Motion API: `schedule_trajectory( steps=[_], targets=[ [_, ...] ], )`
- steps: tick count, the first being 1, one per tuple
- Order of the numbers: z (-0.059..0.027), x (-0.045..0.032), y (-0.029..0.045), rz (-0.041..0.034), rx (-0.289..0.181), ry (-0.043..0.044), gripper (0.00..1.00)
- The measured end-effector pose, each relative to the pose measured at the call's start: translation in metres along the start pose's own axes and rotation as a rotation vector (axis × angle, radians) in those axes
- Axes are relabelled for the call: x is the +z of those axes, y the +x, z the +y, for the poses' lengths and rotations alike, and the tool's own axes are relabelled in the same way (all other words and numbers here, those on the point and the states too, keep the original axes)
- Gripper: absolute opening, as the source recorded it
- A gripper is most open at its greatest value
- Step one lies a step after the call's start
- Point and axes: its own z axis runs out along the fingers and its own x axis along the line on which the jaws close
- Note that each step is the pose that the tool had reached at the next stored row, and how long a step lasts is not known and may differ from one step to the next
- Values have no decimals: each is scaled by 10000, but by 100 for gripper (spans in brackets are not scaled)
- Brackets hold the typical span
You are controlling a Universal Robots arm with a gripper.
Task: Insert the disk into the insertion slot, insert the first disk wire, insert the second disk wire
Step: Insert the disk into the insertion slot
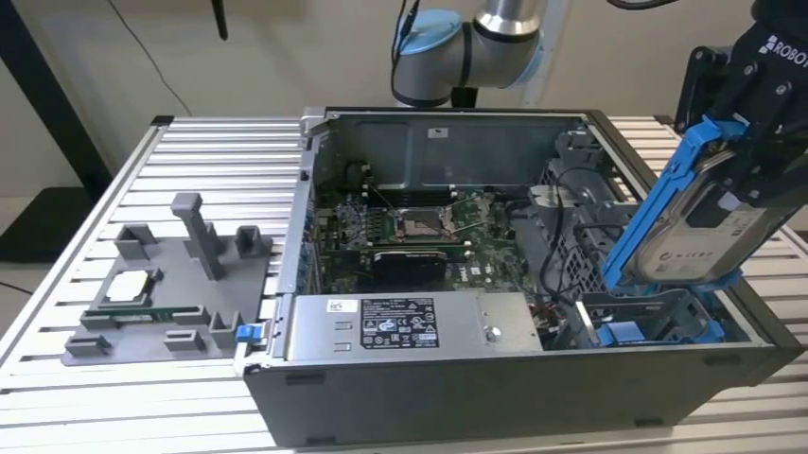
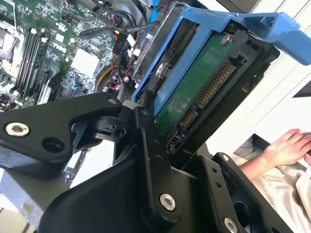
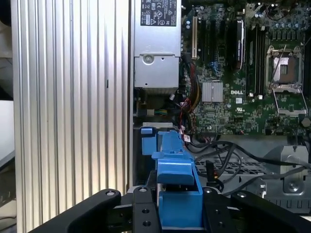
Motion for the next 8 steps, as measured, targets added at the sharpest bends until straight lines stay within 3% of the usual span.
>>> schedule_trajectory(
  steps=[8],
  targets=[
    [0,13,0,1,0,-1,0]
  ],
)
